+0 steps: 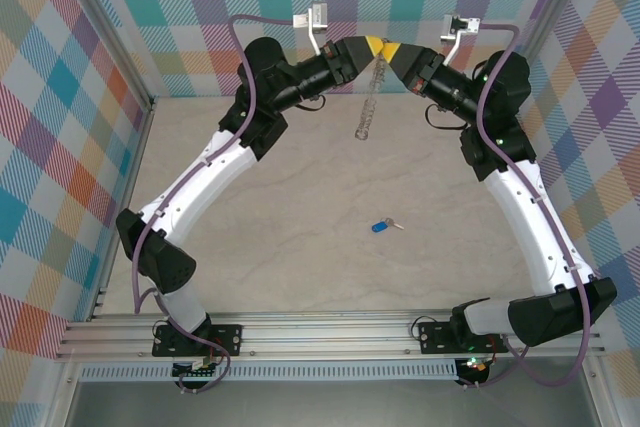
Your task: Put the keys on the keyring
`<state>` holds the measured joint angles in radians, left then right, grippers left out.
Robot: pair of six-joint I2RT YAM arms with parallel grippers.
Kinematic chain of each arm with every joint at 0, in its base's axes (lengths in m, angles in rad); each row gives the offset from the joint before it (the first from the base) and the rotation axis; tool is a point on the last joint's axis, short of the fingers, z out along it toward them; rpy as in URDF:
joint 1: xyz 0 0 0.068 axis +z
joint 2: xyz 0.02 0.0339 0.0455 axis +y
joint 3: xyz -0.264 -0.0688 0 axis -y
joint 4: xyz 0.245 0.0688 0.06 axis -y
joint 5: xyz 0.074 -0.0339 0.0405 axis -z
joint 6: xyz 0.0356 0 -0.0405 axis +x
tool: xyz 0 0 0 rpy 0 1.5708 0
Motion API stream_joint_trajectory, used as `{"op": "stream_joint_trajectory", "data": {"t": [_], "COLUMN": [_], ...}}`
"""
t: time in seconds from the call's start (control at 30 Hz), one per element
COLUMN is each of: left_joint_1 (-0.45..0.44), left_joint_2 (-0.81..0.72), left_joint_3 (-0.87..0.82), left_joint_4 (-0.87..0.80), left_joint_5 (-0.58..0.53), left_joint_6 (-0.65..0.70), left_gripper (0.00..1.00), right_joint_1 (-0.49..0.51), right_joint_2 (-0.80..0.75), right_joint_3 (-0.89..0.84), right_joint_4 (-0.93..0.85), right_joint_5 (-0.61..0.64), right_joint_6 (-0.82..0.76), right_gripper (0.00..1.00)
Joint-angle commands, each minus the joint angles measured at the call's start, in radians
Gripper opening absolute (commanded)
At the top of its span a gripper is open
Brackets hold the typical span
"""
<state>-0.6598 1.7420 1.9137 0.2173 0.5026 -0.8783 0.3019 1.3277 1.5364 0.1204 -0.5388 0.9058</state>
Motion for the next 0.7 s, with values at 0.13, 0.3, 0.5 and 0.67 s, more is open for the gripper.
{"op": "stream_joint_trajectory", "data": {"t": [0.13, 0.3, 0.5, 0.67], "left_joint_1": [-0.014, -0.014, -0.003, 0.028], "left_joint_2": [0.008, -0.001, -0.034, -0.050], "left_joint_3": [0.011, 0.006, 0.010, 0.039], "left_joint_4": [0.060, 0.045, -0.063, -0.155], "left_joint_5": [0.013, 0.011, 0.023, 0.105], "left_joint_6": [0.001, 0.015, 0.124, 0.226], "left_gripper": [0.16, 0.07, 0.00, 0.00], "right_joint_1": [0.005, 0.006, -0.016, -0.056], "right_joint_2": [-0.013, -0.019, -0.058, -0.093], "right_joint_3": [-0.006, -0.009, 0.001, 0.000], "right_joint_4": [0.064, 0.050, -0.064, -0.136], "right_joint_5": [-0.013, 0.000, 0.041, 0.047], "right_joint_6": [0.011, 0.000, -0.067, -0.090], "right_gripper": [0.00, 0.00, 0.44, 0.73]}}
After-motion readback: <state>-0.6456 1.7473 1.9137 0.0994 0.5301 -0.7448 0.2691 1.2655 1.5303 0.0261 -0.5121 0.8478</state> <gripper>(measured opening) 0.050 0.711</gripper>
